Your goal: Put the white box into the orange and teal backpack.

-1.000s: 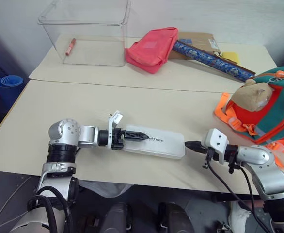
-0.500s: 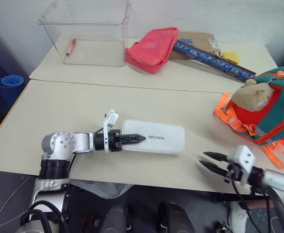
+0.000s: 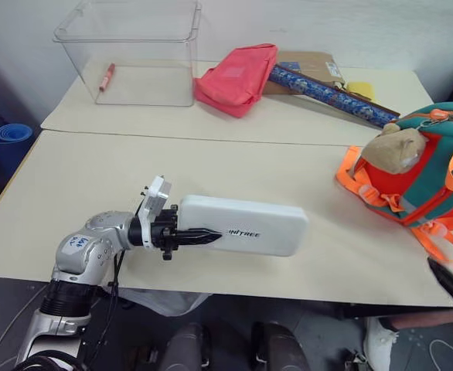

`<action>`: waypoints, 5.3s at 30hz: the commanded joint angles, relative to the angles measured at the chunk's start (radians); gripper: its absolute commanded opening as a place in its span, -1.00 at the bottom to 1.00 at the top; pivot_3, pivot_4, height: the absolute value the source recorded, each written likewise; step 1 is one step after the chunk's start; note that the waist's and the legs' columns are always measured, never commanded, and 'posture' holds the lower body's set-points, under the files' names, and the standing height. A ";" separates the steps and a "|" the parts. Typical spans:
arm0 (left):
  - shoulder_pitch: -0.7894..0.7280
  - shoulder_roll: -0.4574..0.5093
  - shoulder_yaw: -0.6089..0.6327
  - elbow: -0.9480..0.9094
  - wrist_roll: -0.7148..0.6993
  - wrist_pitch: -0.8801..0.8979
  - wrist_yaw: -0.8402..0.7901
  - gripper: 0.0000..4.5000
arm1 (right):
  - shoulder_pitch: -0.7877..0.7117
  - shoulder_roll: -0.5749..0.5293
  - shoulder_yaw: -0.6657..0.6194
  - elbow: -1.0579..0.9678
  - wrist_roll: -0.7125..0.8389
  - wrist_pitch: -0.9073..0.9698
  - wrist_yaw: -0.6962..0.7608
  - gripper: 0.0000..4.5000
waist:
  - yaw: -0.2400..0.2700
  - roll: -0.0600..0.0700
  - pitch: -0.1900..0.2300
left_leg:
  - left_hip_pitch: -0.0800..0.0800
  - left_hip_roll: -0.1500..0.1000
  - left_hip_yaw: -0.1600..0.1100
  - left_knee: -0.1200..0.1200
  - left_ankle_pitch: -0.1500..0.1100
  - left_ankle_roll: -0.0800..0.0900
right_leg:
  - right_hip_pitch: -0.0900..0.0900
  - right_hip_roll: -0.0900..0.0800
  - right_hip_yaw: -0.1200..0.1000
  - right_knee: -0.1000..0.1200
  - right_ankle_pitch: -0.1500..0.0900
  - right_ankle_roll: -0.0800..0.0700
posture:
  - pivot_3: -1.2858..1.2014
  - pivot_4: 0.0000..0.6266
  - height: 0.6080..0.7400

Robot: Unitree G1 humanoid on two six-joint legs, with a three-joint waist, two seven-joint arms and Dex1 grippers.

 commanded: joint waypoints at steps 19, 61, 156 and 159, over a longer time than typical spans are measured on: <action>0.048 0.058 0.119 -0.006 -0.040 0.015 -0.003 -0.41 | -0.751 0.004 0.480 0.283 0.011 0.066 0.110 -0.94 | -0.017 0.001 0.001 | -0.002 0.000 -0.002 0.002 0.005 0.004 | 0.000 0.000 -0.003 0.003 0.000 0.000 | 0.03 -0.52 1.00; -0.319 0.027 -0.027 0.136 0.150 -0.255 -0.111 -0.41 | -0.352 -0.325 0.363 -0.264 0.603 0.729 0.249 -0.99 | 0.014 -0.006 0.001 | -0.004 -0.001 -0.001 0.004 0.002 0.006 | 0.001 0.001 -0.004 -0.003 0.002 0.003 | 0.03 -0.52 1.00; -0.330 -0.185 -0.188 0.428 0.486 -0.521 0.065 -0.70 | -0.305 -0.075 0.386 -0.259 0.468 0.535 0.039 -1.00 | 0.014 -0.006 0.000 | -0.012 -0.002 -0.008 0.017 0.000 0.011 | 0.000 -0.002 -0.009 0.000 0.003 0.006 | 0.03 -0.52 1.00; -0.301 -0.183 -0.165 0.365 0.443 -0.459 0.055 -0.70 | -0.303 -0.070 0.379 -0.246 0.463 0.521 0.042 -1.00 | 0.012 -0.006 0.001 | -0.012 -0.002 -0.008 0.016 -0.001 0.011 | 0.000 -0.002 -0.009 0.001 0.003 0.006 | 0.03 -0.52 1.00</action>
